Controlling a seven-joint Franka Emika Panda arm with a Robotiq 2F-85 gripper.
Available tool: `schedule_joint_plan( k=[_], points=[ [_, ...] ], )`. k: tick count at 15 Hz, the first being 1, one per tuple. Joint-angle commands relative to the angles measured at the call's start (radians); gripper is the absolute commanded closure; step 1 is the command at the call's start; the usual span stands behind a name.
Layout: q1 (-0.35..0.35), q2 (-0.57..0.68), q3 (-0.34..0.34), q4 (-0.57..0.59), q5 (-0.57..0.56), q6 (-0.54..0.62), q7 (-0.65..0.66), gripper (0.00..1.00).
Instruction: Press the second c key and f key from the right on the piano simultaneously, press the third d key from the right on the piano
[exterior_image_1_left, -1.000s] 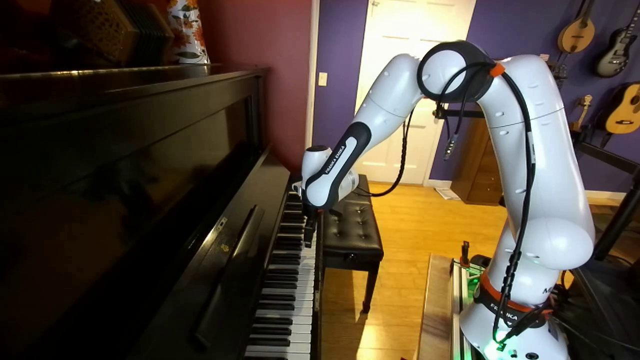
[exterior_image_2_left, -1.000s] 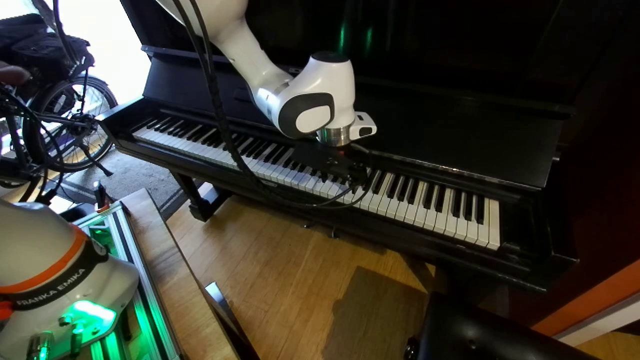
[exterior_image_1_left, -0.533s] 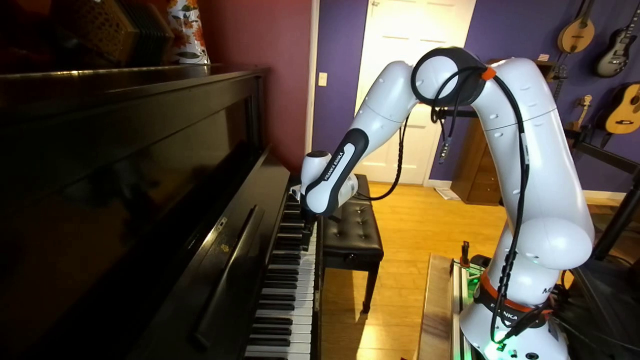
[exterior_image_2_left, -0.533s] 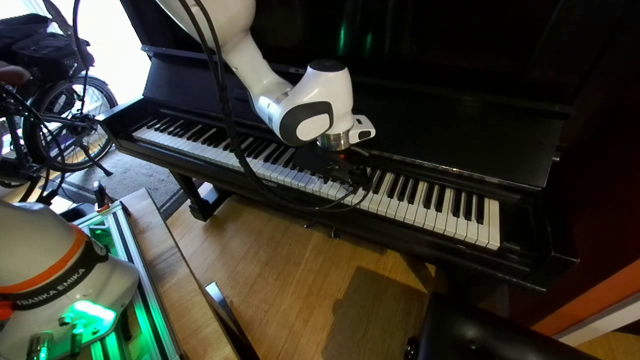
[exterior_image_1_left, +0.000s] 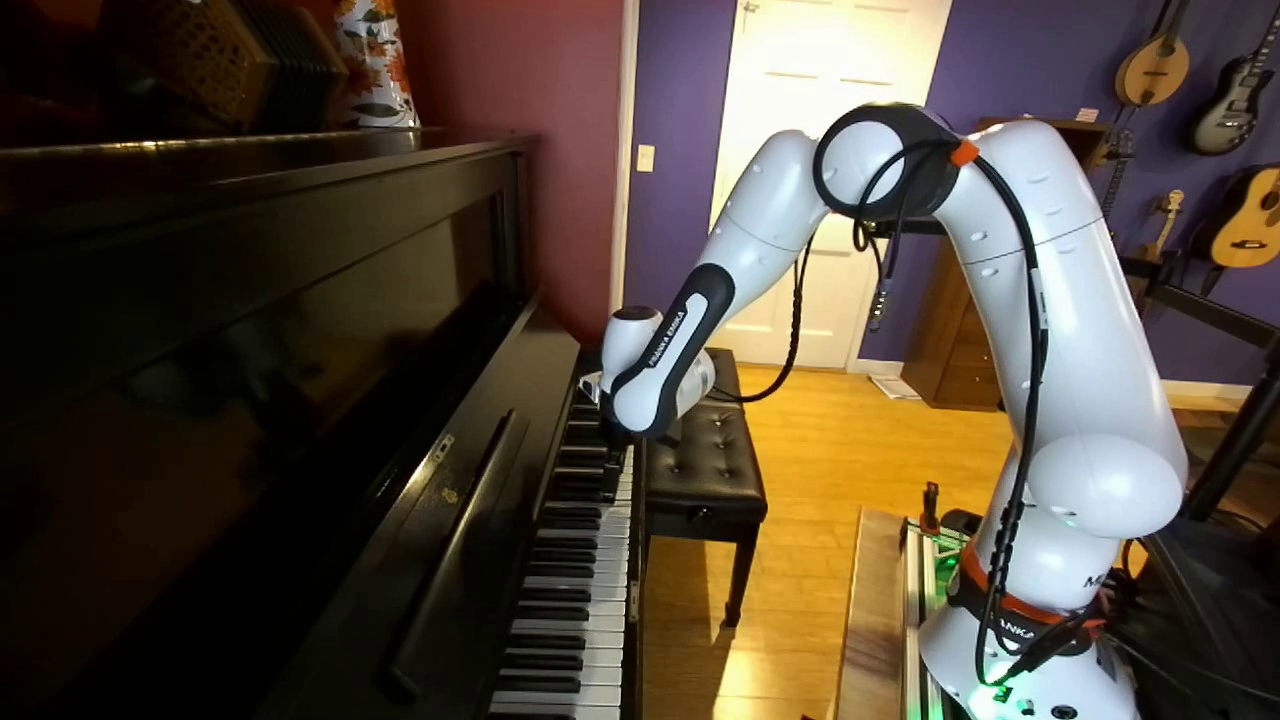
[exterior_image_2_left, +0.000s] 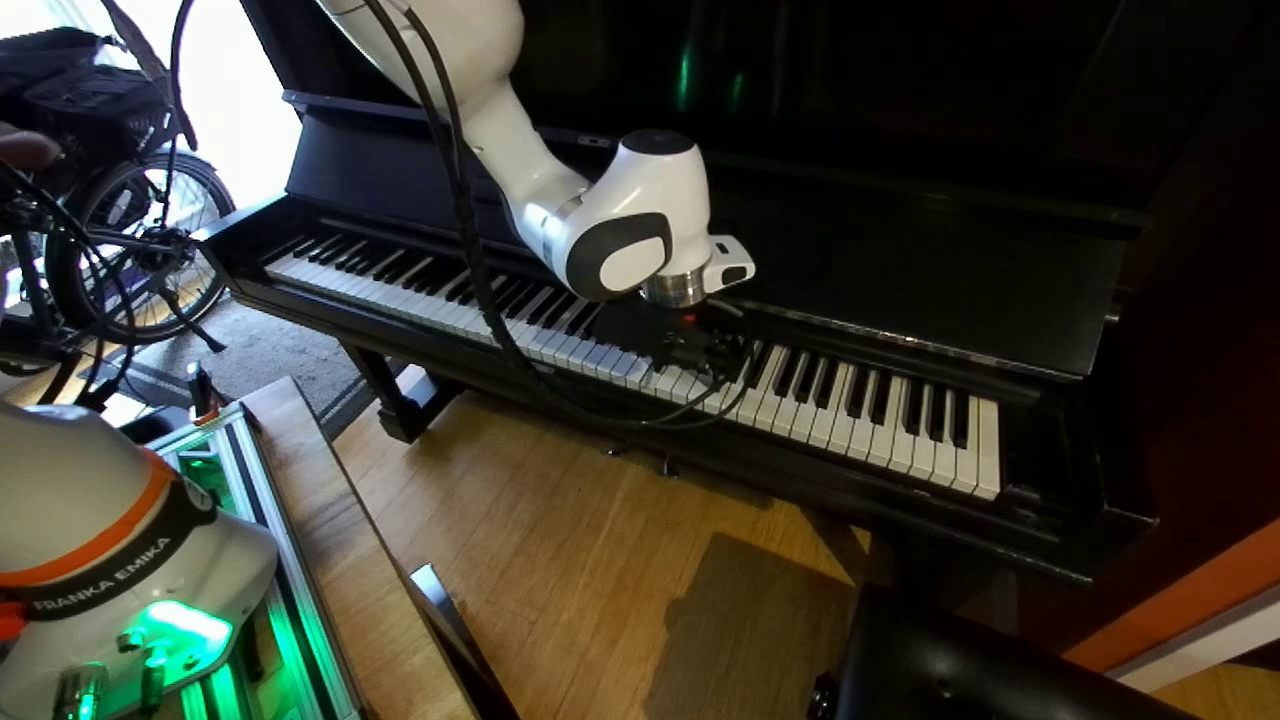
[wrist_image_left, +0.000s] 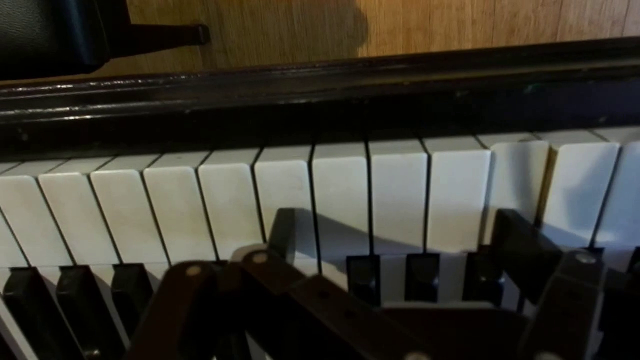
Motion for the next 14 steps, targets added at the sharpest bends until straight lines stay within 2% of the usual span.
schedule_joint_plan(
  k=[1,14],
  points=[
    [-0.032,0.03,0.022,0.018,-0.021,0.014,-0.016,0.0],
    [-0.089,0.152,0.071,0.104,-0.026,-0.022,-0.104,0.0]
  ],
)
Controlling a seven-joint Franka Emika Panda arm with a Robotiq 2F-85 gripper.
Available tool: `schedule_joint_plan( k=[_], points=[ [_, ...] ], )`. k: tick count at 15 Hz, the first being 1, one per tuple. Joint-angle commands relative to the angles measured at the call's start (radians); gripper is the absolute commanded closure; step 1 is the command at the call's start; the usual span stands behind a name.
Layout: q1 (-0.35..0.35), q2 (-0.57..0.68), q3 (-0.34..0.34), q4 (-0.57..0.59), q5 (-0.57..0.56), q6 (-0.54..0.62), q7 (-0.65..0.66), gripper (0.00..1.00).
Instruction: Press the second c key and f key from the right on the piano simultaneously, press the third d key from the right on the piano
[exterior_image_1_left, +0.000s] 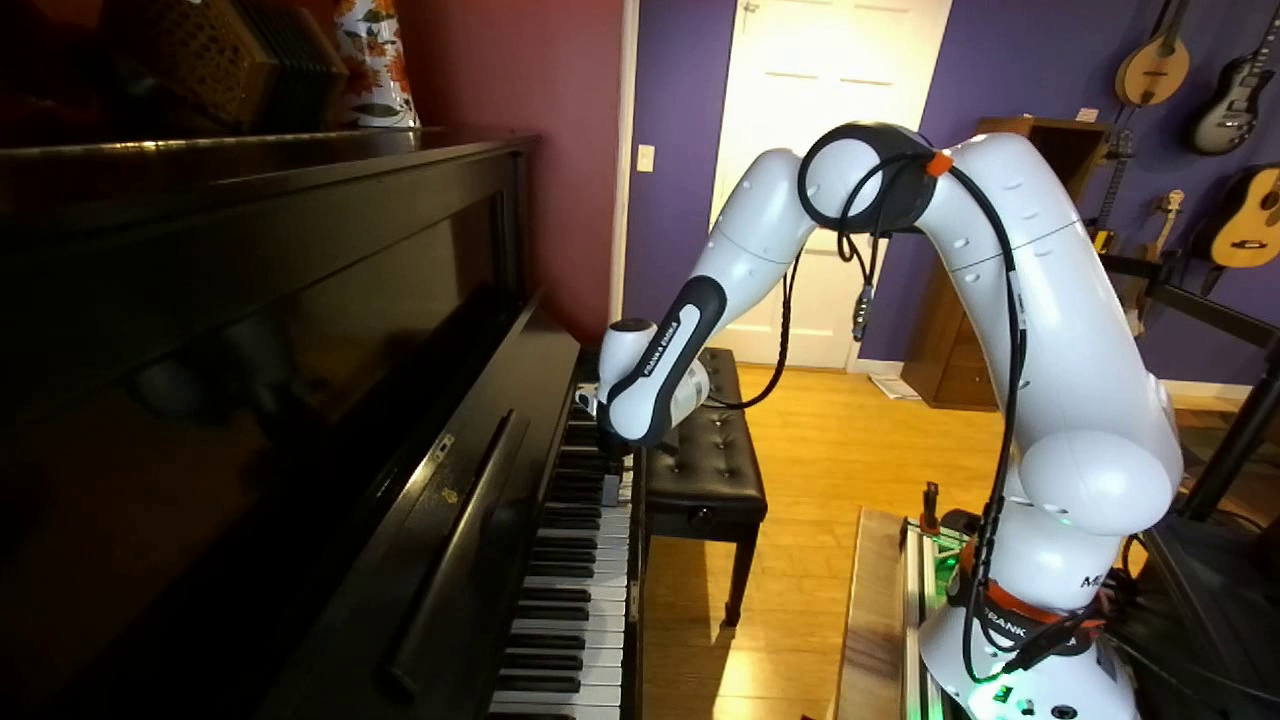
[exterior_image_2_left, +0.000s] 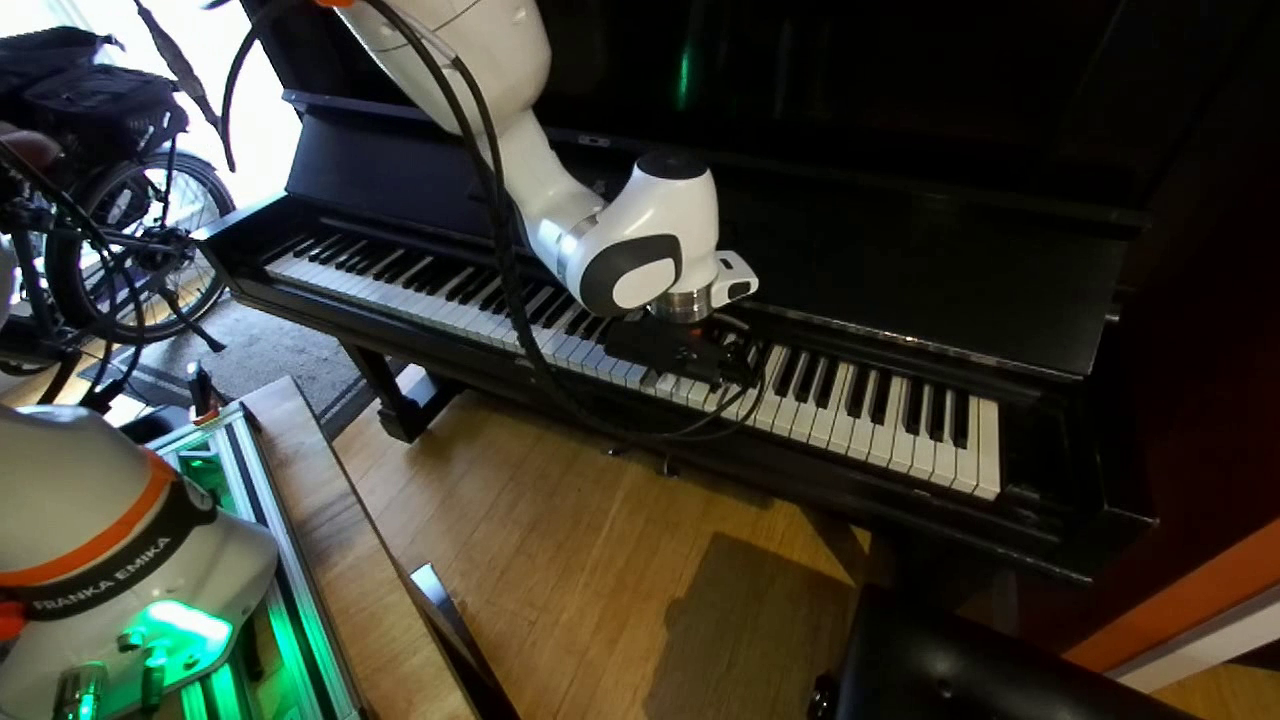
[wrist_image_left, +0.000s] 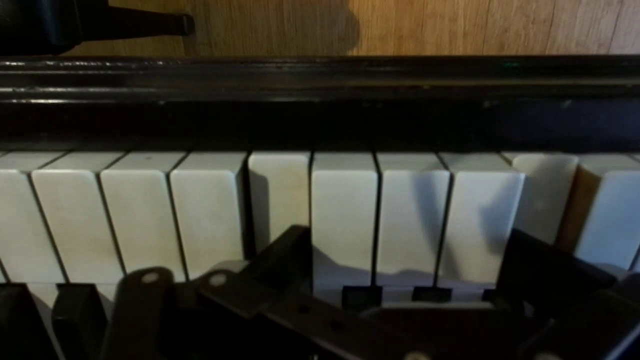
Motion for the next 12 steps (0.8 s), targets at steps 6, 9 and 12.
schedule_joint_plan(
  k=[6,9,12],
  points=[
    [-0.024,0.075,0.009,0.055,-0.019,-0.016,-0.018,0.0],
    [-0.026,0.063,0.009,0.047,-0.018,-0.015,-0.018,0.0],
    [-0.034,-0.001,0.014,0.004,-0.008,-0.021,-0.012,0.0]
  ],
)
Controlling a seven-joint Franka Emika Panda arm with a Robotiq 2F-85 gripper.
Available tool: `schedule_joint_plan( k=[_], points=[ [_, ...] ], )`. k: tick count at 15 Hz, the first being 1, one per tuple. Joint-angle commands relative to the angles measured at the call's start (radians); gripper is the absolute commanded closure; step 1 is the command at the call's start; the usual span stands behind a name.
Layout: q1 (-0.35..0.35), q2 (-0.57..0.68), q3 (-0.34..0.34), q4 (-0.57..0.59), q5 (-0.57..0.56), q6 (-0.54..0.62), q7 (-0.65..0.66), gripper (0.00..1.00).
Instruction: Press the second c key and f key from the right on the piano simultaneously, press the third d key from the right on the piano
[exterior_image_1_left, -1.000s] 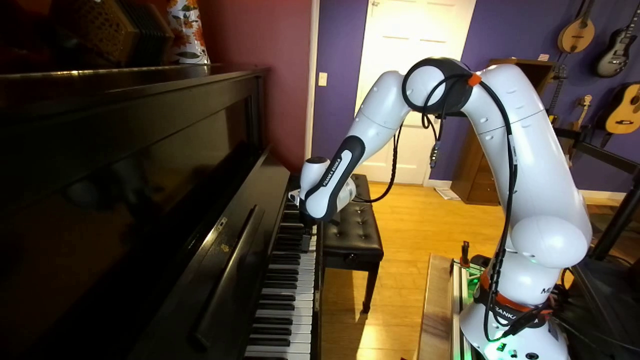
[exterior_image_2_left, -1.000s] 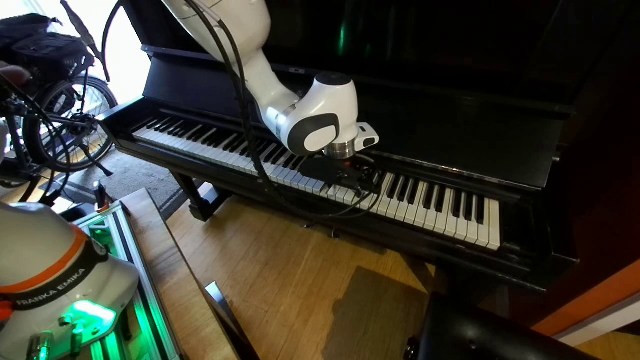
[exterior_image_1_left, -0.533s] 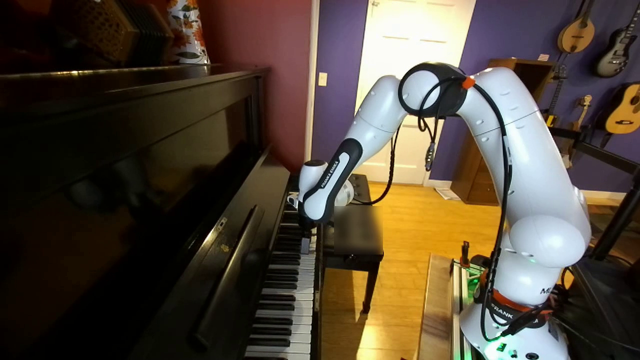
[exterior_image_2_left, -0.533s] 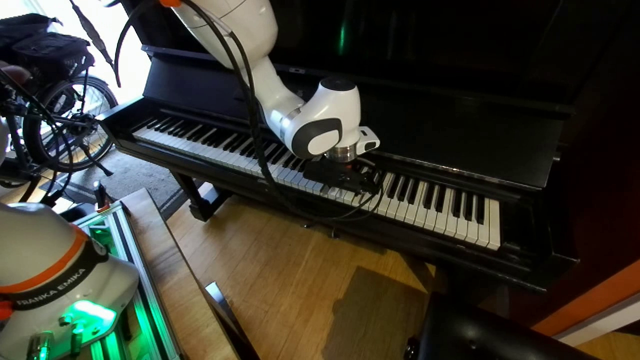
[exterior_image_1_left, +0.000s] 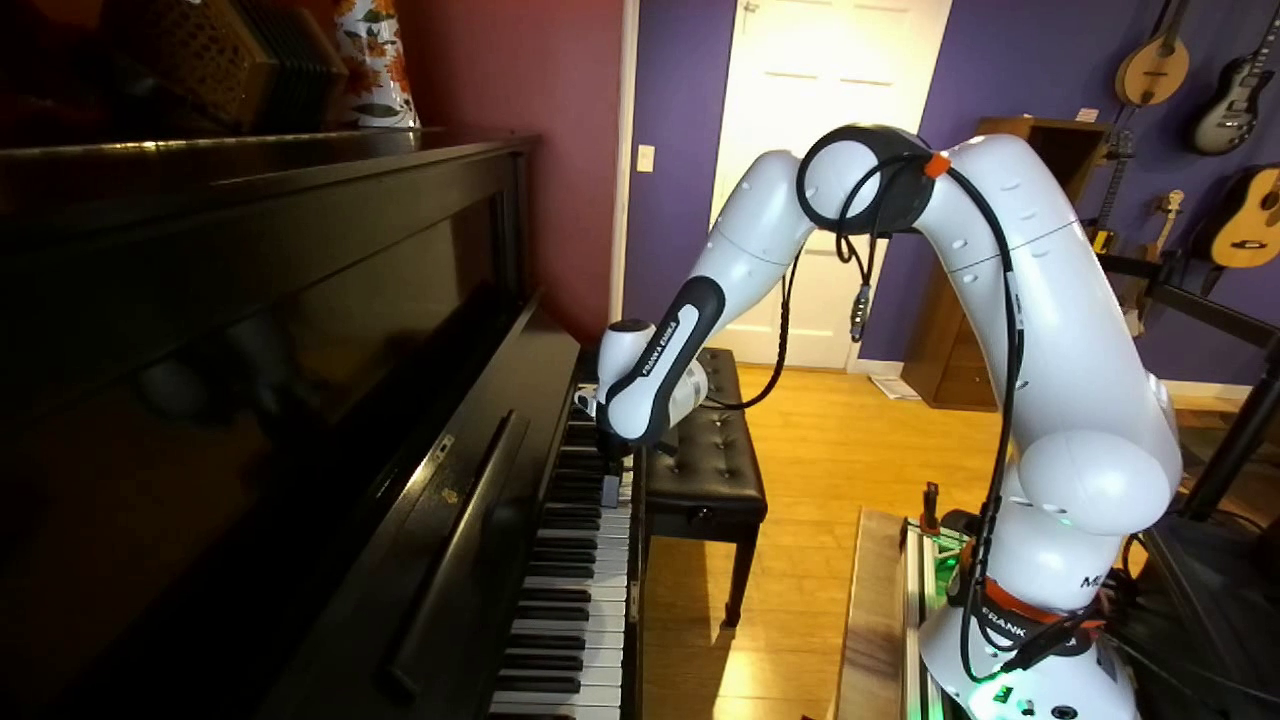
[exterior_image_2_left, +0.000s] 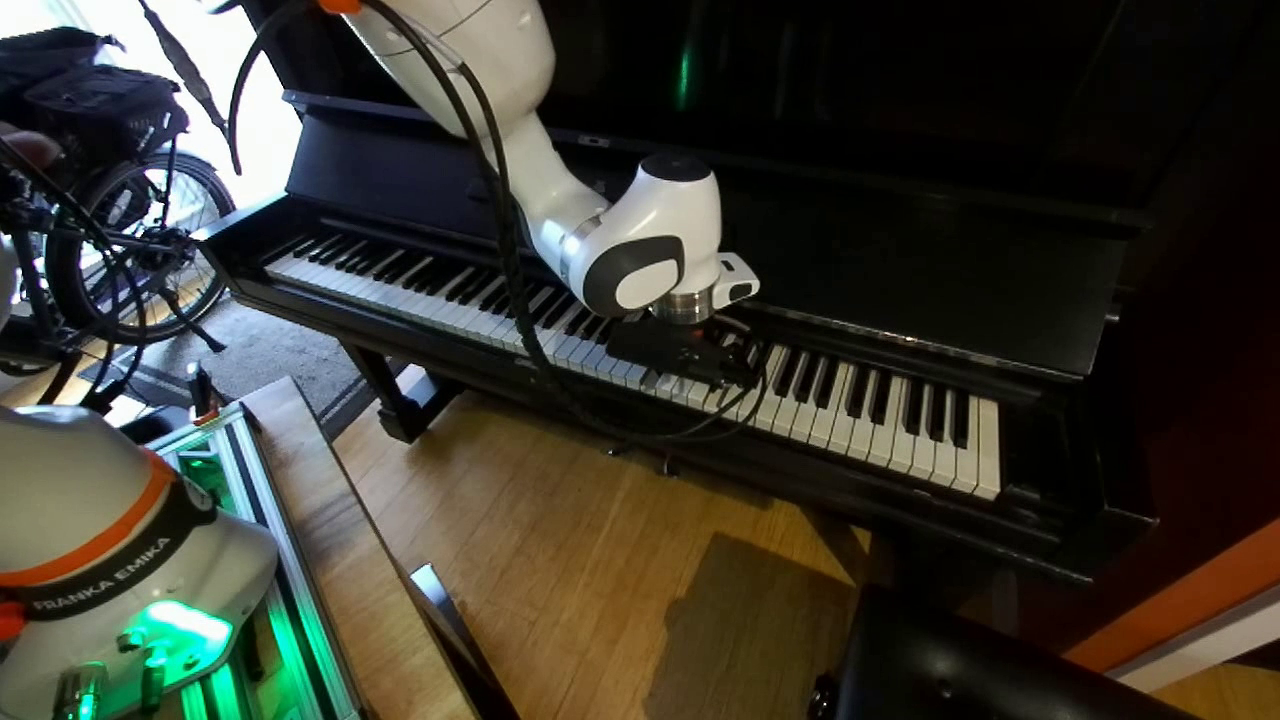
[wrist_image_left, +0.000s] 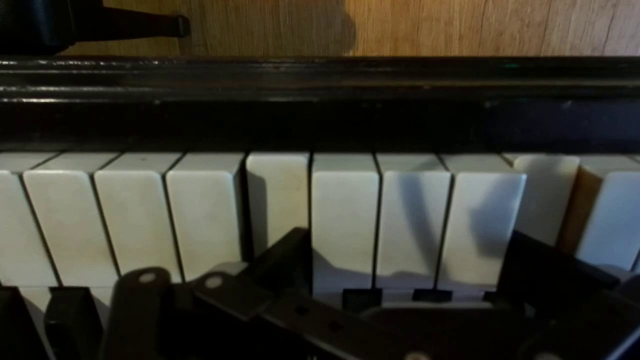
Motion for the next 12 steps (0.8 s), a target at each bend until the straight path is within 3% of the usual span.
schedule_joint_plan(
  k=[1,12],
  points=[
    [-0.029,-0.026,0.008,-0.02,-0.004,-0.015,-0.004,0.0],
    [-0.027,-0.36,-0.006,-0.269,0.019,-0.014,-0.005,0.0]
  ],
)
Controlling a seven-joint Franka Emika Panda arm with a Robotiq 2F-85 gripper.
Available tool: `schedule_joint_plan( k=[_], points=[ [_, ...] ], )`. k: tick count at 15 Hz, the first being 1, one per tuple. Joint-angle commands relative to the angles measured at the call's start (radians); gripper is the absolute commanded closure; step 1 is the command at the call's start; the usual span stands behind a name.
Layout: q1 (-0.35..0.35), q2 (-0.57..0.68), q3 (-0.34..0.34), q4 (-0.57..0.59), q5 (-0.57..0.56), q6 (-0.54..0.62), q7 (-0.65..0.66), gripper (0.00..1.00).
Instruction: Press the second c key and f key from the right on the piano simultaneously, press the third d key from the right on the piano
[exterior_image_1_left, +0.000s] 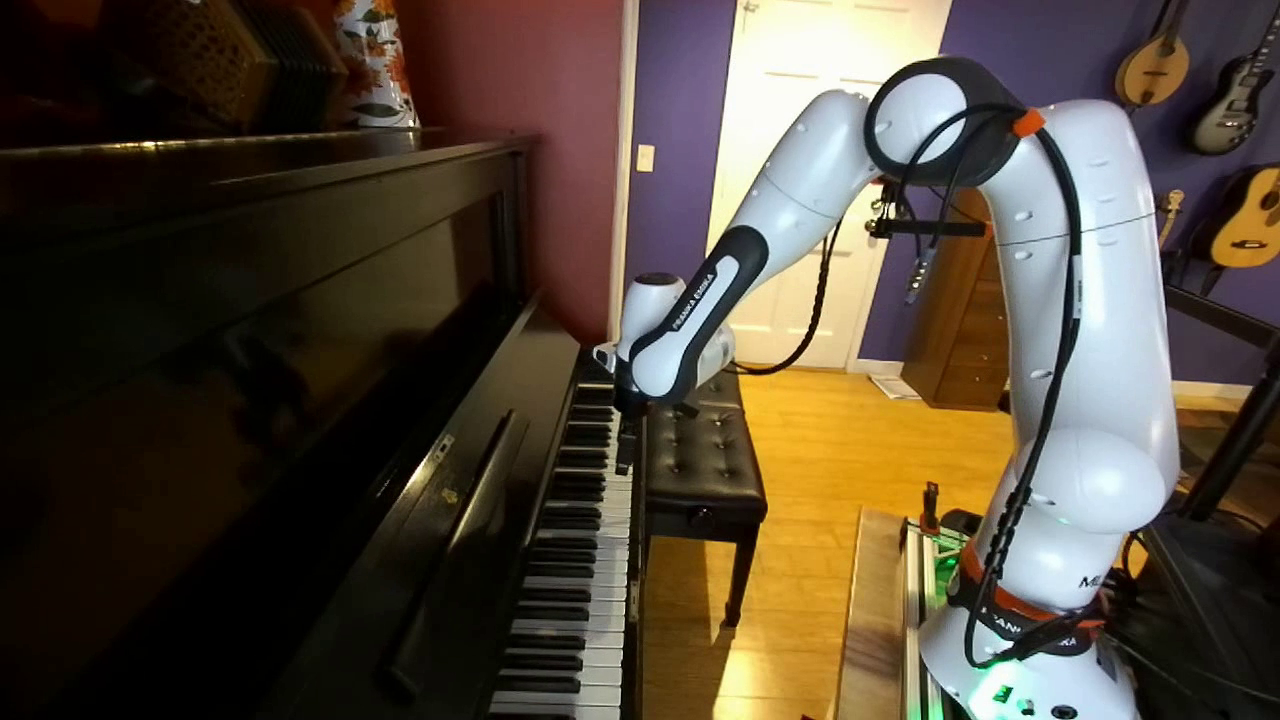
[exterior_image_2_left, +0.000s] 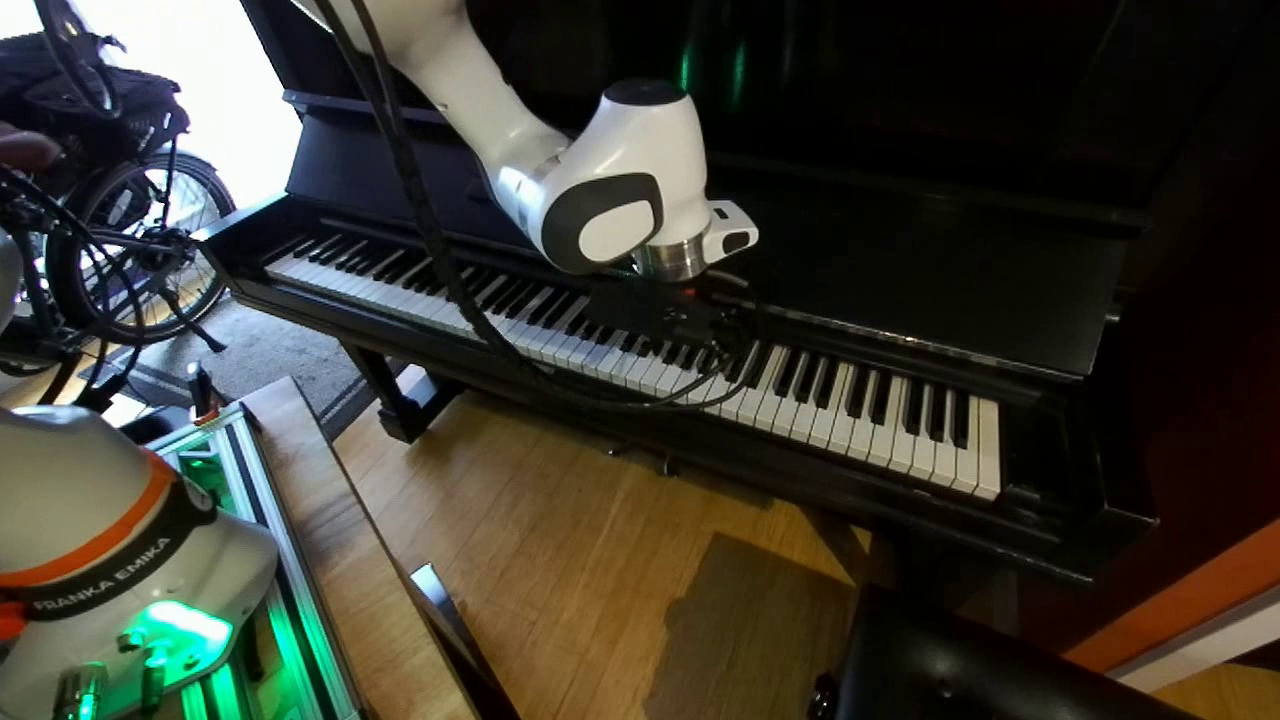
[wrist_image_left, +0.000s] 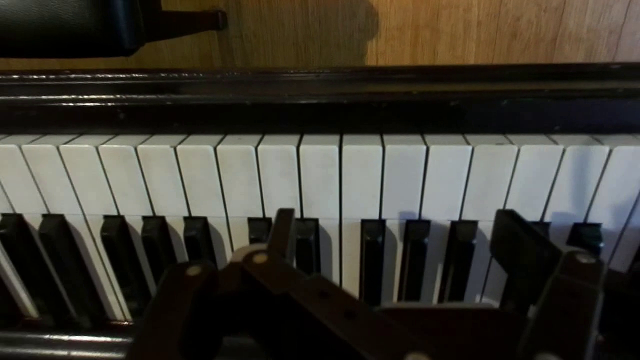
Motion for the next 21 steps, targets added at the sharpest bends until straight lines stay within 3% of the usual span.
schedule_joint_plan(
  k=[1,7,10,15,16,18,21],
  points=[
    [0.0,-0.14,-0.005,-0.122,0.022,-0.023,-0.004,0.0],
    [0.04,-0.311,-0.005,-0.282,0.104,-0.065,-0.038,0.0],
    [0.083,-0.363,-0.032,-0.334,0.089,-0.026,-0.027,0.0],
    [0.139,-0.37,-0.044,-0.325,0.139,-0.046,-0.075,0.0],
    [0.148,-0.359,-0.045,-0.316,0.149,-0.047,-0.082,0.25],
    [0.162,-0.341,-0.047,-0.302,0.163,-0.057,-0.09,0.32],
    [0.173,-0.317,-0.048,-0.287,0.167,-0.067,-0.09,0.58]
  ],
)
